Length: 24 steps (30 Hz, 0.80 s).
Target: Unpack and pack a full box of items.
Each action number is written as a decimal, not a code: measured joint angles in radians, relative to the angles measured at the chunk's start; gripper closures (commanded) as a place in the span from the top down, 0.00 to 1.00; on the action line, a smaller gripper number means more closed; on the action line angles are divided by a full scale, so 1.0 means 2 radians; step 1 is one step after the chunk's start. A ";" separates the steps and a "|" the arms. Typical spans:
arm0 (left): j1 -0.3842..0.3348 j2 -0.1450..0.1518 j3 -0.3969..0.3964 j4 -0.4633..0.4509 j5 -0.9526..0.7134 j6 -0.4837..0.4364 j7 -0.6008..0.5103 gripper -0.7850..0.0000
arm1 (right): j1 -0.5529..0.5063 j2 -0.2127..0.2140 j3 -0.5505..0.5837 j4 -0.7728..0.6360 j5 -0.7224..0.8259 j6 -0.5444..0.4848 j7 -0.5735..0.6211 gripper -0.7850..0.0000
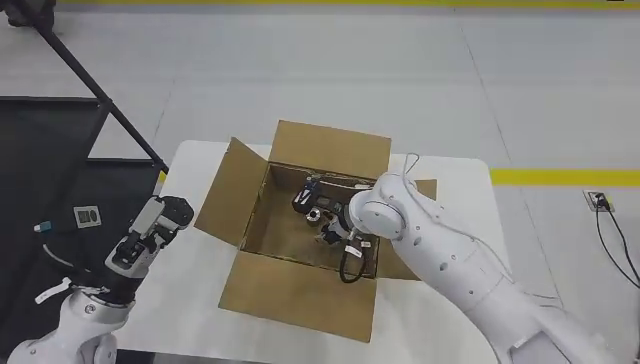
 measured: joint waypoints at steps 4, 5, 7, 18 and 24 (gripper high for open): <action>0.000 0.000 0.000 0.000 0.000 0.000 0.000 1.00 | 0.002 -0.004 -0.003 0.009 -0.005 -0.002 -0.011 0.75; 0.000 0.000 0.000 0.000 0.000 0.000 0.000 1.00 | 0.003 -0.005 -0.005 0.012 -0.007 0.000 -0.008 0.78; 0.000 0.000 0.000 0.000 0.000 0.000 0.000 1.00 | 0.004 -0.007 -0.007 0.018 -0.007 0.003 -0.002 0.82; 0.000 0.000 0.000 0.000 0.000 0.000 0.000 1.00 | 0.008 -0.019 -0.017 0.047 -0.010 0.010 0.002 0.47; 0.000 0.000 0.000 0.000 0.000 0.000 0.000 1.00 | 0.009 -0.024 -0.020 0.059 -0.011 0.010 0.004 0.00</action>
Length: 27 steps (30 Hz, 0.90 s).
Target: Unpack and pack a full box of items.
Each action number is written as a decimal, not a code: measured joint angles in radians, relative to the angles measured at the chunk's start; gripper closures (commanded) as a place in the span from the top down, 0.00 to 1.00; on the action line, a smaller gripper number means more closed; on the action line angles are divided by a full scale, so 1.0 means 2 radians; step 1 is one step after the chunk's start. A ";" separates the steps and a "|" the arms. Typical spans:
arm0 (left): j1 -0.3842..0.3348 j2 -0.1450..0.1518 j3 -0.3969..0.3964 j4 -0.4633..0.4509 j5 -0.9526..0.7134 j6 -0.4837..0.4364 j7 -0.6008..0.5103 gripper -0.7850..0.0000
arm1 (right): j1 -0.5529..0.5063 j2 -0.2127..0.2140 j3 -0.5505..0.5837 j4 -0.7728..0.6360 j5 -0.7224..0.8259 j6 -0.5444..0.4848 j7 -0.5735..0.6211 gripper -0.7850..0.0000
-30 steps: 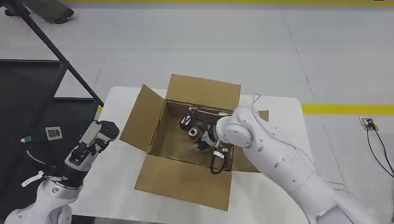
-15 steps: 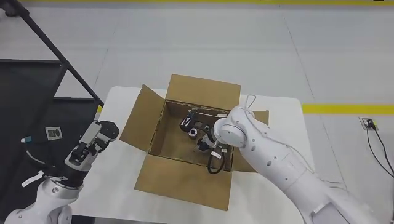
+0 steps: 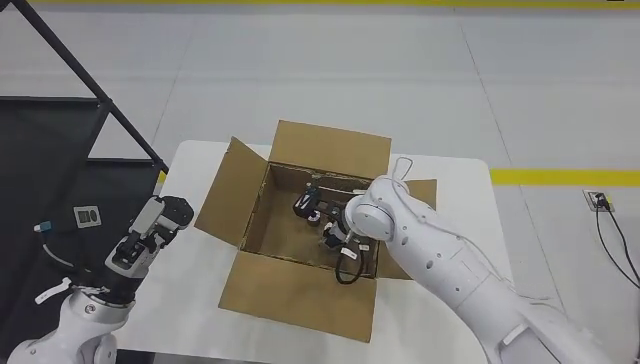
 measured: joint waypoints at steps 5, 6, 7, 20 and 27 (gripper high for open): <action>0.000 0.000 0.000 0.000 0.000 0.000 0.000 1.00 | 0.000 -0.001 0.006 0.002 0.002 -0.008 -0.014 0.00; 0.000 0.000 0.000 0.000 0.000 0.000 0.000 1.00 | 0.000 0.000 0.011 -0.001 0.003 -0.011 -0.020 0.00; 0.000 0.000 0.000 0.000 0.000 0.000 0.000 1.00 | -0.001 0.002 0.016 -0.006 0.004 -0.015 -0.026 0.00; 0.000 0.000 0.000 0.000 0.000 0.000 0.000 1.00 | -0.184 0.092 0.241 -0.425 -0.109 0.077 0.072 0.00; 0.000 0.000 0.000 0.000 0.000 0.000 0.000 1.00 | -0.343 0.118 0.418 -0.618 -0.195 0.152 0.054 0.00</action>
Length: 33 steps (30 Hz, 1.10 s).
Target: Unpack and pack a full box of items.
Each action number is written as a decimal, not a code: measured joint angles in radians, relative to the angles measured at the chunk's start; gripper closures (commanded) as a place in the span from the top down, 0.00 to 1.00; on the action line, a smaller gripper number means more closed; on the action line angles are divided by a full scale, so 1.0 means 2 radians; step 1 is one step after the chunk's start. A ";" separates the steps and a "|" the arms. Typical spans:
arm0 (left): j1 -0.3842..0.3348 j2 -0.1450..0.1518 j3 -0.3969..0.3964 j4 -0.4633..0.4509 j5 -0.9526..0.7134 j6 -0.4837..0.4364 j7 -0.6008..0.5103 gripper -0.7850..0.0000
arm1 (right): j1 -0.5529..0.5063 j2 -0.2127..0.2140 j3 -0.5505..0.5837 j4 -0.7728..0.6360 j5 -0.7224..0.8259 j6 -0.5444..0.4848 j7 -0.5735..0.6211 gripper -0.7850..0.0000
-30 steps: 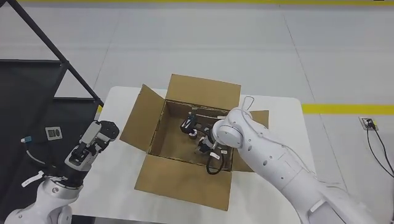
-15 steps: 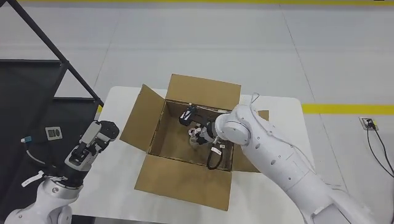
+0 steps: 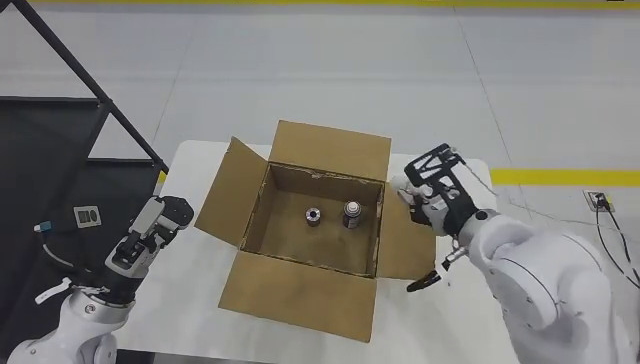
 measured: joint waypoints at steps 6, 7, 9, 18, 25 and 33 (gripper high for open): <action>0.000 0.000 0.000 0.000 0.000 0.000 0.000 1.00 | -0.086 0.007 0.099 0.006 -0.014 0.025 -0.005 0.00; 0.000 0.000 0.000 0.000 0.000 0.000 0.000 1.00 | -0.089 0.008 0.106 0.020 -0.014 0.024 -0.003 0.00; 0.000 0.000 0.000 0.000 0.000 0.000 0.000 1.00 | -0.089 0.009 0.114 0.058 -0.011 0.022 0.000 0.00; 0.000 0.000 0.000 0.000 0.000 0.000 0.000 1.00 | -0.034 0.013 0.103 0.243 0.004 -0.007 0.001 0.00; 0.000 0.000 0.000 0.000 0.000 0.000 0.000 1.00 | 0.002 0.014 0.079 0.330 0.009 -0.018 -0.021 0.07; 0.000 0.000 0.000 0.000 0.000 0.000 0.000 1.00 | 0.020 0.016 0.070 0.359 0.018 -0.022 -0.021 0.73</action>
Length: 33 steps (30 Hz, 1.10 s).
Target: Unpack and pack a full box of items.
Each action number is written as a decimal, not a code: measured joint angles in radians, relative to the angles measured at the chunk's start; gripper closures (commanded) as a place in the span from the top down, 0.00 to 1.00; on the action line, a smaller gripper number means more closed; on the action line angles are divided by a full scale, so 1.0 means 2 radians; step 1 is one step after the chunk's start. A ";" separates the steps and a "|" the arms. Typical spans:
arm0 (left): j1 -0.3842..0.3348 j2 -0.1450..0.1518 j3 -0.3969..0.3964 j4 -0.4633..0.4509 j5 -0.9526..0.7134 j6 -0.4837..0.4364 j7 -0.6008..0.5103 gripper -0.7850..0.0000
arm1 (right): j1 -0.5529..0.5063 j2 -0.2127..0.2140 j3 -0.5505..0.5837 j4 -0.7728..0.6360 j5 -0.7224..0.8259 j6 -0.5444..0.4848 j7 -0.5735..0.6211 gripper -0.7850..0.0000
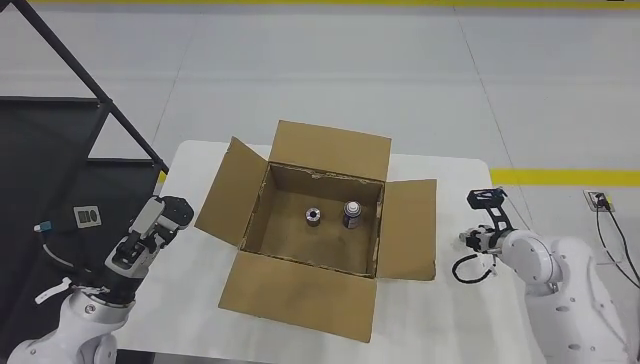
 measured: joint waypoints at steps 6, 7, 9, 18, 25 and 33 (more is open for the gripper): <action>0.000 0.000 0.000 0.000 0.000 0.000 0.000 1.00 | 0.004 0.003 -0.002 -0.008 -0.005 0.006 -0.002 0.84; 0.000 0.000 0.000 0.000 0.000 0.000 0.000 1.00 | 0.003 0.003 -0.002 -0.013 -0.007 0.009 -0.003 0.92; 0.000 0.000 0.000 0.000 0.000 0.000 0.000 1.00 | -0.001 0.005 0.001 -0.032 -0.015 0.016 -0.006 0.84; 0.000 0.000 0.000 0.000 0.000 0.000 0.000 1.00 | -0.059 0.005 -0.009 -0.252 -0.028 0.039 -0.079 1.00; 0.000 0.000 0.000 0.000 0.000 0.000 0.000 1.00 | -0.008 -0.003 -0.128 -0.274 -0.005 -0.034 -0.079 0.96; 0.000 0.000 0.000 0.000 0.000 0.000 0.000 1.00 | 0.140 -0.032 -0.274 -0.095 0.071 -0.069 -0.049 0.85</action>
